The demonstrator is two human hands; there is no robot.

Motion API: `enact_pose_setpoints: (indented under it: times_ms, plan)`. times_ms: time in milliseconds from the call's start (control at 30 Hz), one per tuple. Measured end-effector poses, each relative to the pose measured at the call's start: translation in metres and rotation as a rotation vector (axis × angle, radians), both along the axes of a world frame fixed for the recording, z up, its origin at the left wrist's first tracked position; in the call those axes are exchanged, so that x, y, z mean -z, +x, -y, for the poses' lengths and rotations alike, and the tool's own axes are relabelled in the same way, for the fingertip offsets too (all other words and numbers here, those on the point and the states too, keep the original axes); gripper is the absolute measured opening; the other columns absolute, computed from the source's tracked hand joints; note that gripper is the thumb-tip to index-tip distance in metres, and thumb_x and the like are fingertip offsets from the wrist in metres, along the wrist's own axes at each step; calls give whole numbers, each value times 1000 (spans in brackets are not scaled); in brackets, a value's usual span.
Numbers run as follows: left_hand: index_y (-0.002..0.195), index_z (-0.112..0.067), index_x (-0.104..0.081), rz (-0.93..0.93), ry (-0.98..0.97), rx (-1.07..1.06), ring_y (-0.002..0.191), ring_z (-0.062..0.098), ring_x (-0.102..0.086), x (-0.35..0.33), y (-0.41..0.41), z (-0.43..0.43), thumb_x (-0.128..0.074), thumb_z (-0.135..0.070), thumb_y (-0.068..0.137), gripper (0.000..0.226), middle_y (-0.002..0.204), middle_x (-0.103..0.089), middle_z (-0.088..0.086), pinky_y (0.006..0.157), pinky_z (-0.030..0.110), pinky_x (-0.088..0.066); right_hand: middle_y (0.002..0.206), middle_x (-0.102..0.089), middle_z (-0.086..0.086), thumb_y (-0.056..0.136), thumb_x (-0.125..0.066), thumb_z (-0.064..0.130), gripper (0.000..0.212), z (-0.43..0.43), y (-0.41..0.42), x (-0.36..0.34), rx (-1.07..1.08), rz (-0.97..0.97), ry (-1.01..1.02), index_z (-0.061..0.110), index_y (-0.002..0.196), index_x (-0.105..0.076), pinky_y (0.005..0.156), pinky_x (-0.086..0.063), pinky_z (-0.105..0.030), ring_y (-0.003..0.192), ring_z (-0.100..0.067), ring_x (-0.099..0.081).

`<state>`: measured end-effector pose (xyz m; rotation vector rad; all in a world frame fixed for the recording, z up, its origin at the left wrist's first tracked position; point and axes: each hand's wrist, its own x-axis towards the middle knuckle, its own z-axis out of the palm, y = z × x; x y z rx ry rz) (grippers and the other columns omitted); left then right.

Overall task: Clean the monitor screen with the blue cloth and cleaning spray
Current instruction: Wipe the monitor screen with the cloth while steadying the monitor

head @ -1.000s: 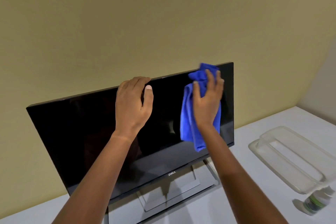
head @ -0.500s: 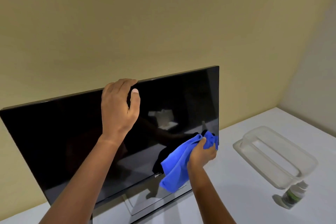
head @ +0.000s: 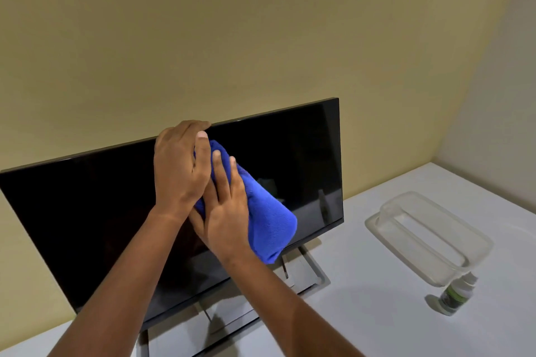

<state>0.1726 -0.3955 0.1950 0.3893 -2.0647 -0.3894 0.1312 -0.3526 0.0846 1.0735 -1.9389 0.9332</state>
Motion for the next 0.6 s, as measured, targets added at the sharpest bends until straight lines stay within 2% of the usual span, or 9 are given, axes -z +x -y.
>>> enact_pose_setpoints:
  times_ms: [67, 133, 200, 300, 433, 600]
  plan:
    - [102, -1, -64, -7, -11, 5, 95, 32, -60, 1, 0, -1, -19, -30, 87, 56, 103, -68, 16, 89, 29, -33, 147, -23, -3, 87, -41, 50, 61, -11, -20, 1, 29, -121, 52, 19, 139, -29, 107, -33, -40, 137, -31, -25]
    - [102, 0, -64, -3, -30, 12, 96, 34, -60, 1, -1, 1, -19, -29, 87, 55, 103, -68, 17, 88, 29, -32, 147, -23, -3, 89, -37, 53, 60, -22, -46, -6, 38, -82, 7, 20, 138, -29, 109, -24, -41, 137, -31, -22]
    - [104, -1, -64, 6, -21, 12, 99, 32, -60, 1, -2, 3, -19, -31, 87, 57, 106, -68, 16, 91, 28, -32, 150, -26, -5, 91, -35, 53, 61, -34, -73, -10, 107, 110, -125, 19, 140, -30, 112, -23, -42, 139, -30, -22]
    - [107, -2, -63, 6, -11, 6, 103, 29, -59, 2, -3, 4, -18, -34, 86, 59, 108, -67, 14, 95, 25, -29, 153, -26, -8, 90, -43, 46, 61, -56, -104, -5, 168, 478, -345, 17, 142, -30, 114, -28, -42, 141, -29, -23]
    - [108, -3, -63, -4, -40, -5, 104, 27, -59, 5, -5, 4, -19, -33, 87, 58, 110, -67, 13, 94, 21, -25, 150, -29, -12, 94, -46, 33, 55, -84, -122, 26, 294, 702, -527, 10, 141, -30, 112, -31, -39, 139, -26, -28]
    - [108, -3, -63, -21, -24, -5, 105, 27, -59, 6, -4, 4, -18, -31, 87, 58, 110, -67, 13, 96, 22, -25, 147, -33, -14, 95, -42, 34, 54, -97, -107, 74, 420, 966, -607, 10, 141, -29, 108, -37, -48, 133, -32, -37]
